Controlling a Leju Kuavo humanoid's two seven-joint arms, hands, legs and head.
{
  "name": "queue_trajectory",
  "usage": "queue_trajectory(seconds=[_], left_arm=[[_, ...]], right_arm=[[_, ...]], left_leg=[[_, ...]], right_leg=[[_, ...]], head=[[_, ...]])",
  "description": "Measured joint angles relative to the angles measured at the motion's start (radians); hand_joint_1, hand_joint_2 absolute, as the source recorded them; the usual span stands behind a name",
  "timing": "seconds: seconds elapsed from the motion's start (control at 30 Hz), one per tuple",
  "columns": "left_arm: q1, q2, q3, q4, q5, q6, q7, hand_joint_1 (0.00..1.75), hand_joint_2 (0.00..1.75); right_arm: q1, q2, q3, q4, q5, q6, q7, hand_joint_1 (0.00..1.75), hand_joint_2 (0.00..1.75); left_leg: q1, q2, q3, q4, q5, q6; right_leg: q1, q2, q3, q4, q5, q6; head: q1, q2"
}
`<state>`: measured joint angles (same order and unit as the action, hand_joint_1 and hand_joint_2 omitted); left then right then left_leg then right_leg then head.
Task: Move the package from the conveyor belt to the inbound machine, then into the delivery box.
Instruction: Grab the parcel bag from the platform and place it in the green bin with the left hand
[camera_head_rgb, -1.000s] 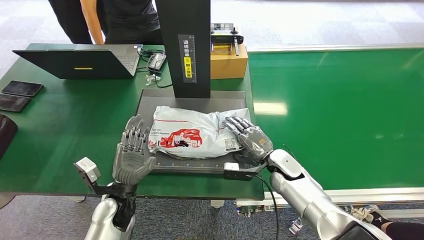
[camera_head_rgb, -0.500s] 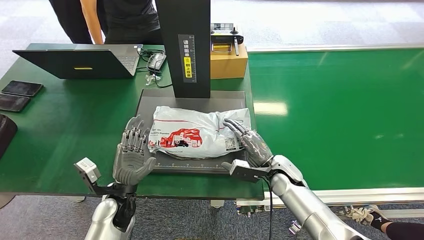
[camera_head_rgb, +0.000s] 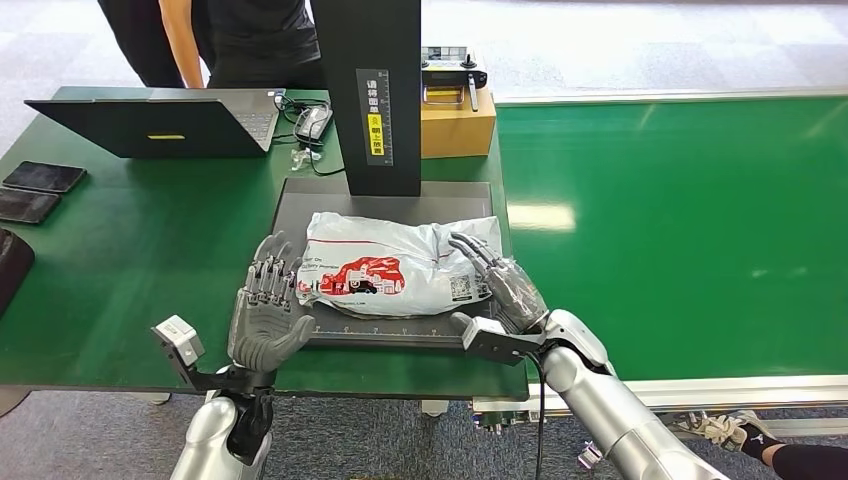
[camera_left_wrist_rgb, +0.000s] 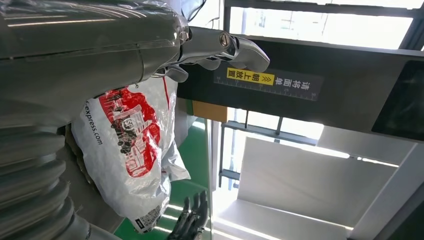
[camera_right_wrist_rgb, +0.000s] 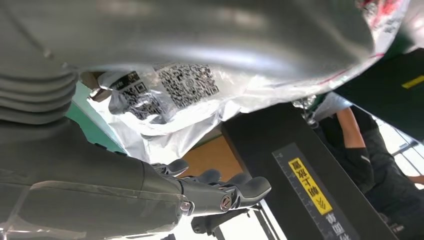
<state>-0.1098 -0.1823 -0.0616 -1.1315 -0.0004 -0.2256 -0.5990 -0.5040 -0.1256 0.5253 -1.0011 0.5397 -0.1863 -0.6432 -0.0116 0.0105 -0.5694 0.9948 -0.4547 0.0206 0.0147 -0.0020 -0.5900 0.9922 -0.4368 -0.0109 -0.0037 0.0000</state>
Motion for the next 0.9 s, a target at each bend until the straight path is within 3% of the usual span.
queue_trajectory(seconds=[0.1, 0.4, 0.63, 0.9], left_arm=[[0.000, 0.001, 0.000, 0.000, 0.002, 0.004, -0.001, 0.00, 1.75], [0.022, 0.007, 0.006, -0.012, 0.021, 0.014, 0.006, 0.00, 1.75], [0.032, 0.007, 0.010, -0.025, 0.024, 0.015, 0.009, 0.00, 1.75], [0.052, 0.006, 0.014, -0.044, 0.004, -0.012, 0.022, 0.00, 1.75]], right_arm=[[0.015, -0.002, -0.018, -0.050, -0.030, 0.010, -0.002, 0.00, 1.75], [0.133, -0.005, -0.156, -0.242, -0.195, 0.030, 0.071, 0.00, 1.75], [0.203, -0.003, -0.237, -0.301, -0.231, 0.047, 0.079, 0.00, 1.75], [0.382, 0.056, -0.390, -0.408, -0.421, 0.247, 0.111, 0.00, 1.75]], left_leg=[[0.000, 0.000, 0.000, 0.000, 0.000, 0.000], [0.000, -0.001, -0.001, 0.000, 0.000, 0.000], [0.000, -0.001, -0.001, 0.000, 0.000, 0.000], [0.000, -0.003, -0.001, 0.000, -0.001, 0.000]], right_leg=[[0.000, 0.000, 0.000, 0.000, 0.000, 0.000], [0.000, -0.001, 0.000, 0.000, -0.001, 0.000], [0.000, -0.001, 0.000, 0.000, -0.001, 0.001], [0.000, -0.003, -0.001, 0.000, -0.002, 0.000]], head=[[0.000, 0.000], [0.000, 0.000], [0.000, 0.000], [0.000, 0.000]])
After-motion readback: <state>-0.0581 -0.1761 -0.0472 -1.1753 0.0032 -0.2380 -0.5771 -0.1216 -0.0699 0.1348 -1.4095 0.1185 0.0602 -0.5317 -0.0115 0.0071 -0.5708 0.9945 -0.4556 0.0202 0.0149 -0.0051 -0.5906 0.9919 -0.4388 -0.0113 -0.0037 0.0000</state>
